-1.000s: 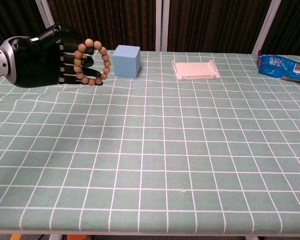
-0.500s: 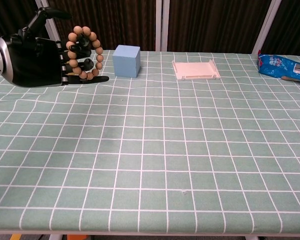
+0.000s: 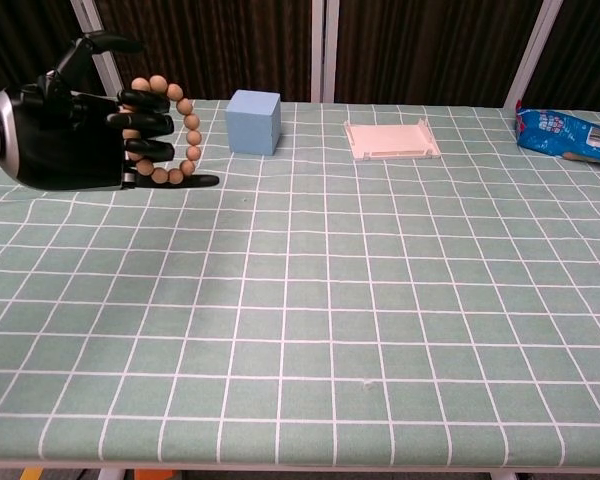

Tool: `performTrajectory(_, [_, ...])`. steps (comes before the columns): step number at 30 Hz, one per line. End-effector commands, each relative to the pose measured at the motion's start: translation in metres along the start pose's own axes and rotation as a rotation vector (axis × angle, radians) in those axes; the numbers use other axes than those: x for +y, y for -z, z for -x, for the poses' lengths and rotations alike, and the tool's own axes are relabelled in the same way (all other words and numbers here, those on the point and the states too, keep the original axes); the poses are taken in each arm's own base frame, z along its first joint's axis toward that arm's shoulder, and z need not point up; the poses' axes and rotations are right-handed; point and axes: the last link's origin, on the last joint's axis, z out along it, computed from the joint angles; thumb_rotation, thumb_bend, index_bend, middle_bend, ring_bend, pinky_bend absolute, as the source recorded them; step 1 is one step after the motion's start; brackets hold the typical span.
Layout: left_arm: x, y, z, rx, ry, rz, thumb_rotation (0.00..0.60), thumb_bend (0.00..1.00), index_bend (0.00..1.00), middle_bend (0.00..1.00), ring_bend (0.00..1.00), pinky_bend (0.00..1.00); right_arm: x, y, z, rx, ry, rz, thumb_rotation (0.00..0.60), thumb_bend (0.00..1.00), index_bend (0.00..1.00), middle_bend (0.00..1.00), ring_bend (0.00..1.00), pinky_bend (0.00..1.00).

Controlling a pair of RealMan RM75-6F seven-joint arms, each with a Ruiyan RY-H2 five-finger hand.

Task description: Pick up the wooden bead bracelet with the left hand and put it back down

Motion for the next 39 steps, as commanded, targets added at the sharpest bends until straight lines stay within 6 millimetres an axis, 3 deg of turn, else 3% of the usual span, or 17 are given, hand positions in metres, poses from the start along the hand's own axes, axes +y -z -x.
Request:
performTrajectory(1, [0.002,0.001,-0.007,0.035,-0.027,-0.062,0.102,0.31,0.80,0.89,0.78,0.20,0.000,0.000,0.000,0.002,-0.001,0.001,0.600,0.11,0.06,0.14,0.00,0.00])
performTrajectory(7, [0.003,0.000,-0.009,0.024,-0.048,-0.042,0.096,0.32,0.78,0.87,0.78,0.20,0.000,-0.001,0.000,0.000,-0.001,0.000,0.600,0.11,0.06,0.14,0.00,0.00])
performTrajectory(10, [0.004,-0.001,-0.016,0.020,-0.146,0.005,0.100,0.35,0.78,0.87,0.78,0.19,0.000,-0.001,0.001,-0.001,-0.001,-0.002,0.600,0.11,0.06,0.14,0.00,0.00])
performTrajectory(16, [0.000,-0.005,-0.027,0.083,-0.387,0.134,0.002,0.41,0.77,0.86,0.77,0.18,-0.001,-0.003,-0.002,0.008,0.013,-0.007,0.600,0.11,0.06,0.14,0.00,0.00])
performTrajectory(24, [-0.010,-0.009,-0.032,0.191,-0.555,0.197,0.000,0.39,0.71,0.79,0.68,0.17,-0.006,-0.006,-0.010,0.039,0.042,-0.019,0.600,0.11,0.06,0.14,0.00,0.00])
performTrajectory(30, [-0.012,-0.011,-0.031,0.212,-0.563,0.195,0.000,0.39,0.68,0.77,0.65,0.16,-0.008,-0.008,-0.012,0.041,0.047,-0.025,0.600,0.11,0.06,0.14,0.00,0.00])
performTrajectory(34, [-0.014,-0.012,-0.028,0.202,-0.525,0.180,0.080,0.43,0.69,0.77,0.64,0.16,-0.008,-0.008,-0.010,0.036,0.043,-0.022,0.600,0.11,0.06,0.14,0.00,0.00])
performTrajectory(39, [-0.014,-0.014,-0.028,0.191,-0.523,0.168,0.113,0.47,0.69,0.77,0.64,0.16,-0.007,-0.009,-0.009,0.032,0.042,-0.019,0.600,0.11,0.06,0.14,0.00,0.00])
